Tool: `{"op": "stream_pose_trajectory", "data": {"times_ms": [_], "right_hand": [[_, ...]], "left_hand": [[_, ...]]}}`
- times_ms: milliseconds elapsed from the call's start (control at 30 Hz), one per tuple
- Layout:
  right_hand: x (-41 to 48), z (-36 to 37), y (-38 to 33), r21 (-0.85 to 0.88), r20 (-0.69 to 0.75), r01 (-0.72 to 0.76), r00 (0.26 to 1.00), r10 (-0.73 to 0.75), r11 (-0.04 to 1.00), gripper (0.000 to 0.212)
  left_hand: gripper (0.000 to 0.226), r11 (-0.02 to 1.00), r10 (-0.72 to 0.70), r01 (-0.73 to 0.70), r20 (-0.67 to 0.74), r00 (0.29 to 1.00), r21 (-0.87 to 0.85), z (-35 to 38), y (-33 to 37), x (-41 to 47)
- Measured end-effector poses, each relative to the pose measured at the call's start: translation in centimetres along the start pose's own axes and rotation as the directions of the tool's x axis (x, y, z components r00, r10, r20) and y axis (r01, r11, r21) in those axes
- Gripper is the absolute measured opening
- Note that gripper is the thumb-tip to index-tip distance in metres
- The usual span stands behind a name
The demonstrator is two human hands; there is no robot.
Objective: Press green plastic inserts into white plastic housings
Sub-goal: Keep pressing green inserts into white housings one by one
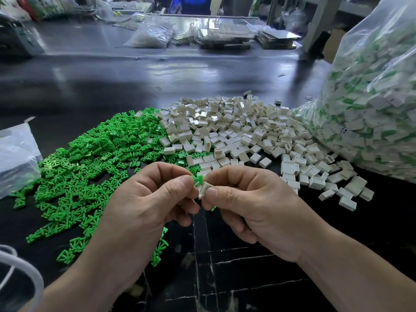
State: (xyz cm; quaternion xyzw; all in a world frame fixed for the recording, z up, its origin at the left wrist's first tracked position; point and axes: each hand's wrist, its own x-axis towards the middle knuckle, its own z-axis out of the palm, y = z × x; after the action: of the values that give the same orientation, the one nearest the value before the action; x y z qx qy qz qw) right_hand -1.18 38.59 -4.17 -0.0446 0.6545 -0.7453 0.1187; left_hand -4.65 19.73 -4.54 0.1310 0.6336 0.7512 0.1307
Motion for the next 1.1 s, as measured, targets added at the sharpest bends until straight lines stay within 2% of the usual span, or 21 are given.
{"op": "stream_pose_trajectory", "data": {"times_ms": [200, 467, 733, 933, 1033, 1100], "right_hand": [[0.08, 0.14, 0.15, -0.001, -0.024, 0.055, 0.998, -0.055, 0.998, 0.005], [0.01, 0.25, 0.44, -0.142, -0.058, 0.115, 0.991, -0.124, 0.983, 0.005], [-0.17, 0.17, 0.33, -0.060, -0.002, 0.119, 0.993, -0.119, 0.991, 0.012], [0.03, 0.12, 0.54, -0.026, -0.030, 0.101, 0.994, -0.102, 0.995, 0.013], [0.09, 0.03, 0.40, 0.063, -0.026, 0.072, 0.997, -0.070, 0.995, 0.015], [0.04, 0.06, 0.34, 0.070, -0.003, 0.056, 0.998, -0.056, 0.996, 0.014]], "left_hand": [[0.021, 1.000, -0.003, 0.003, -0.024, 1.000, 0.014, -0.10, -0.16, 0.05], [0.020, 0.998, 0.017, -0.017, -0.003, 1.000, 0.054, -0.22, -0.26, -0.03], [0.021, 0.993, 0.056, -0.053, -0.025, 0.998, 0.107, -0.21, -0.22, -0.09], [0.021, 0.982, 0.084, -0.085, 0.010, 0.996, 0.169, -0.06, -0.04, -0.30], [0.022, 0.991, 0.074, -0.076, 0.026, 0.997, 0.109, -0.04, 0.01, -0.37], [0.024, 1.000, 0.028, -0.028, 0.052, 0.998, -0.004, 0.02, 0.04, -0.35]]}}
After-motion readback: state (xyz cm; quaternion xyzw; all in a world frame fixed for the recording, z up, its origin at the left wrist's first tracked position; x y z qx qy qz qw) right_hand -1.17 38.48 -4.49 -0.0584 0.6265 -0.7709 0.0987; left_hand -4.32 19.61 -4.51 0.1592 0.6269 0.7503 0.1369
